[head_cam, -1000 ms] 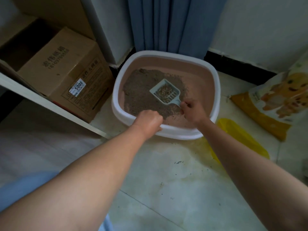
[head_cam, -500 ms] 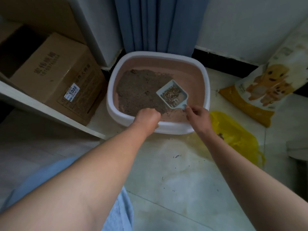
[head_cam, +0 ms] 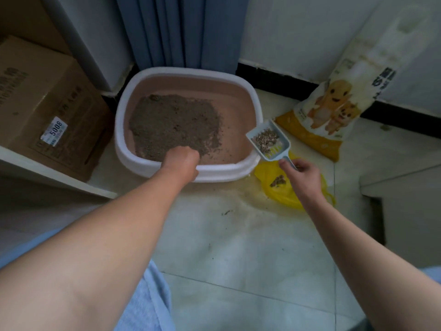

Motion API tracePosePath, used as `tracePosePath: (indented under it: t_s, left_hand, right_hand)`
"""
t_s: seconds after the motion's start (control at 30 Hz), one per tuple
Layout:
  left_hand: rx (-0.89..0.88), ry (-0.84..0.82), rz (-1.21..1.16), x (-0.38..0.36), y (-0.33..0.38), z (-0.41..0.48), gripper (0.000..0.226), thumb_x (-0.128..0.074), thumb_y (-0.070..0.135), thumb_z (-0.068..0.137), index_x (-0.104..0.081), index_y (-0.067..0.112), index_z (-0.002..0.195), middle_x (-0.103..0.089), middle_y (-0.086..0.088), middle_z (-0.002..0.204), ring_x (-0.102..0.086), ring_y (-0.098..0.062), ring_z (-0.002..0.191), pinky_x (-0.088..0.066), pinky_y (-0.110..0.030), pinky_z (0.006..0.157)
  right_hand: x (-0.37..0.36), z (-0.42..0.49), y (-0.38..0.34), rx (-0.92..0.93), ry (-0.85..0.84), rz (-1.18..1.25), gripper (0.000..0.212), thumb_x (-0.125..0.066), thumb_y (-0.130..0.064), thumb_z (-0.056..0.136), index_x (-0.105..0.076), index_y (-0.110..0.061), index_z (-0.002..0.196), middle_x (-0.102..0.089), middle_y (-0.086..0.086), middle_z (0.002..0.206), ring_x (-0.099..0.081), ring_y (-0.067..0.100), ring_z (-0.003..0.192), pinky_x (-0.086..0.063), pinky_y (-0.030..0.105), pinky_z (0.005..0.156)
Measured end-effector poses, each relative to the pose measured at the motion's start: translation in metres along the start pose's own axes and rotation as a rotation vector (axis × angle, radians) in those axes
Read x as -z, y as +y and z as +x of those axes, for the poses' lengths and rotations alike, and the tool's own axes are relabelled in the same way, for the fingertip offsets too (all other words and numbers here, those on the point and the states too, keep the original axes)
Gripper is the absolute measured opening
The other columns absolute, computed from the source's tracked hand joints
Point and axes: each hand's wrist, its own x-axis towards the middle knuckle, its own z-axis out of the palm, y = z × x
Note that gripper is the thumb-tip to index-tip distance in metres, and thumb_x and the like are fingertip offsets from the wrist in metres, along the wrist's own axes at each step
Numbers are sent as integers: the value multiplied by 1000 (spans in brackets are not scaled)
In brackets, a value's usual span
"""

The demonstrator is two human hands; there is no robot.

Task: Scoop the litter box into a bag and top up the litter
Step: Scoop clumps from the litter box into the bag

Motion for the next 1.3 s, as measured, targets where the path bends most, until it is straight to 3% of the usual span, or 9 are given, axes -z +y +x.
tracePosePath:
  t_s: [0.1, 0.23, 0.5, 0.6, 0.7, 0.93, 1.03, 1.17, 1.3]
  left_hand:
    - [9, 8, 18, 0, 4, 1, 31, -63, 31, 88, -68, 10, 110, -67, -12, 113, -64, -31, 106, -51, -35, 83]
    - [10, 14, 46, 0, 7, 0, 32, -63, 32, 87, -68, 10, 110, -67, -12, 112, -64, -32, 104, -52, -34, 82]
    - [17, 20, 51, -1, 12, -3, 27, -62, 32, 88, -68, 13, 107, -67, -10, 108, -64, -31, 100, -51, -34, 79]
    - [28, 16, 57, -1, 14, -4, 27, -62, 33, 88, -68, 14, 107, -67, -10, 108, -64, -30, 100, -51, -33, 78]
    - [34, 10, 58, -1, 16, -4, 28, -62, 33, 89, -68, 13, 108, -67, -10, 108, -64, -30, 100, -50, -33, 77]
    - [39, 15, 68, -3, 19, -5, 28, -62, 36, 90, -67, 14, 106, -66, -9, 105, -64, -29, 98, -50, -33, 75]
    - [43, 12, 69, -4, 20, -5, 28, -62, 37, 90, -68, 14, 105, -67, -9, 105, -64, -29, 97, -50, -33, 76]
    - [44, 5, 71, -3, 19, -5, 28, -62, 37, 90, -68, 14, 105, -67, -9, 105, -64, -29, 98, -50, -33, 76]
    - [51, -1, 69, -2, 20, -5, 28, -62, 37, 90, -68, 14, 104, -67, -9, 105, -64, -30, 98, -50, -33, 76]
  right_hand:
    - [22, 0, 30, -76, 94, -3, 30, -75, -38, 86, -73, -9, 78, -54, 0, 60, -43, 9, 52, -32, 27, 51]
    - [34, -7, 67, -196, 162, -51, 37, -75, -50, 79, -72, -13, 74, -59, -1, 63, -52, 15, 59, -39, 32, 58]
    - [35, -20, 112, -341, 146, -147, 33, -74, -45, 83, -66, -15, 72, -53, 0, 59, -50, 21, 61, -36, 32, 57]
    - [37, -21, 116, -408, 164, -175, 41, -69, -48, 84, -67, -9, 73, -56, 6, 62, -53, 25, 62, -36, 32, 58]
    - [39, -22, 123, -451, 203, -160, 48, -65, -49, 86, -57, -6, 67, -48, 10, 63, -46, 26, 59, -32, 33, 58]
    - [28, -25, 116, -348, 45, -230, 30, -73, -42, 84, -66, -14, 75, -60, 5, 66, -57, 26, 68, -38, 33, 61]
    - [23, -24, 120, -343, 9, -179, 40, -67, -46, 89, -73, -8, 79, -62, 8, 68, -57, 25, 66, -41, 33, 62]
    - [20, -23, 115, -362, -67, -132, 42, -55, -48, 98, -71, -17, 74, -57, 0, 63, -50, 20, 61, -40, 35, 62]
    - [19, -23, 112, -352, -51, -144, 52, -46, -50, 101, -72, -15, 71, -57, 5, 63, -53, 24, 62, -43, 37, 64]
